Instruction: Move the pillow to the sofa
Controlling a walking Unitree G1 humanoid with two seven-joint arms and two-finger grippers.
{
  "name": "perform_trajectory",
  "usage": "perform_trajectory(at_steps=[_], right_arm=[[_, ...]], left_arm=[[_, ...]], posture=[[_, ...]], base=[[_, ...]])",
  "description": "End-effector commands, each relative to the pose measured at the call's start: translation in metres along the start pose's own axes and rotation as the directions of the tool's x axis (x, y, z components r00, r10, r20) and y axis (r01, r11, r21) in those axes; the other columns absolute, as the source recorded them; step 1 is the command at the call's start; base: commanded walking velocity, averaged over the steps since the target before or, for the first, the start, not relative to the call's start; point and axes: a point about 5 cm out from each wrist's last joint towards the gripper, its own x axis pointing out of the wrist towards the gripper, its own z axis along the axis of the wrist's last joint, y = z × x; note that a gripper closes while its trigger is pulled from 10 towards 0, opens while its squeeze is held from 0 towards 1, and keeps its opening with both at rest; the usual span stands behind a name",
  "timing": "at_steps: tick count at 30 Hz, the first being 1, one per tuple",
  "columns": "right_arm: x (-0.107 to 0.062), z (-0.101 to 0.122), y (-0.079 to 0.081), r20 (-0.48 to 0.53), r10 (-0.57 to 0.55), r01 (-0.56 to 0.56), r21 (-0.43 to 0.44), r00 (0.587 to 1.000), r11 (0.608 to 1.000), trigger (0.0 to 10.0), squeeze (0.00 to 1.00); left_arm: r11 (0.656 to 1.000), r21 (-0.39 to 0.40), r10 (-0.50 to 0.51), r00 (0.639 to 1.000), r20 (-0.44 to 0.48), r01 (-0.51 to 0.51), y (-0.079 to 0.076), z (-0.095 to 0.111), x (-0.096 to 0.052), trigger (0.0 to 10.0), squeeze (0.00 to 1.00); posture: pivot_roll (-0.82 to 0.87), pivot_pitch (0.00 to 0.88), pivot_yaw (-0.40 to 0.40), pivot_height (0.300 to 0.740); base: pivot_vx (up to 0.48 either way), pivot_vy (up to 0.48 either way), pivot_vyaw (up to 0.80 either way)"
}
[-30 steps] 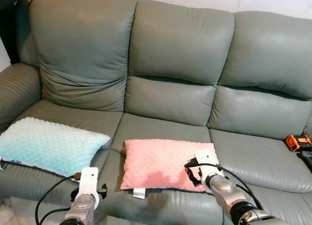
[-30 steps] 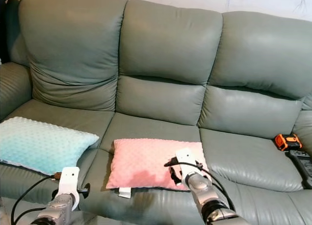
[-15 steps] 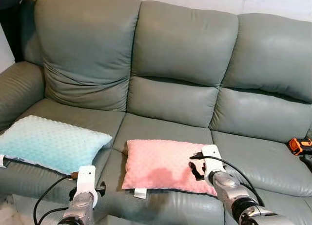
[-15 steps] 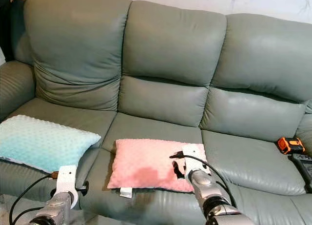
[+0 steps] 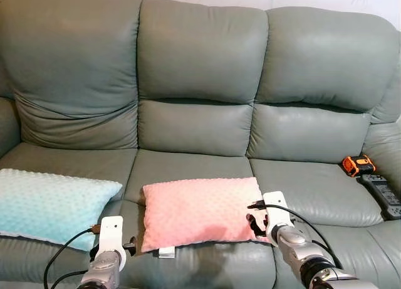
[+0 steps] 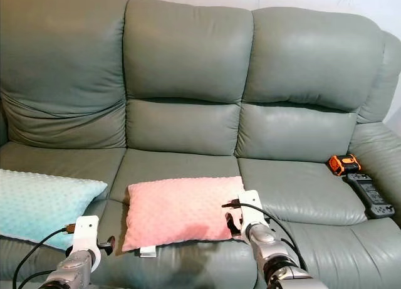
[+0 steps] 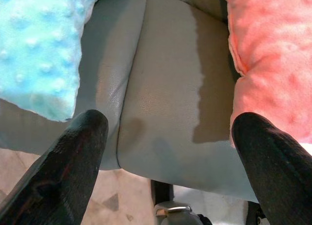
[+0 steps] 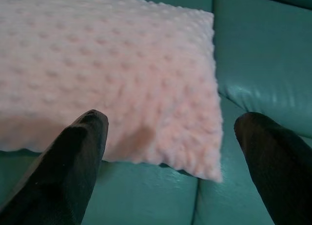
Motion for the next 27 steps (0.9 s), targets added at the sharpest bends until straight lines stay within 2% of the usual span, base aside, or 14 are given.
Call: perform_trajectory(at_steps=[1,10,27], right_arm=[[0.0,0.0,0.001,-0.004,0.004,-0.004,0.024,1.0,1.0,10.0,0.0],[0.0,-0.004,0.004,-0.014,0.014,-0.013,0.06,1.0,0.998,10.0,0.0],[0.0,-0.005,0.008,-0.013,0.023,-0.022,0.092,1.0,0.995,10.0,0.0]], left_arm=[[1.0,0.003,0.0,1.0,-0.016,0.0,0.0,-0.003,0.0,10.0,0.0],[1.0,0.006,0.002,1.0,-0.016,-0.002,0.003,-0.003,0.0,10.0,0.0],[1.0,0.02,0.02,0.999,-0.028,-0.02,0.023,-0.01,-0.002,10.0,0.0]], posture=[[0.0,0.0,-0.064,0.74],[0.0,0.0,-0.05,0.74],[-0.01,0.0,-0.031,0.74]], base=[[0.0,0.0,0.0],[0.0,0.0,0.0],[0.0,0.0,0.0]])
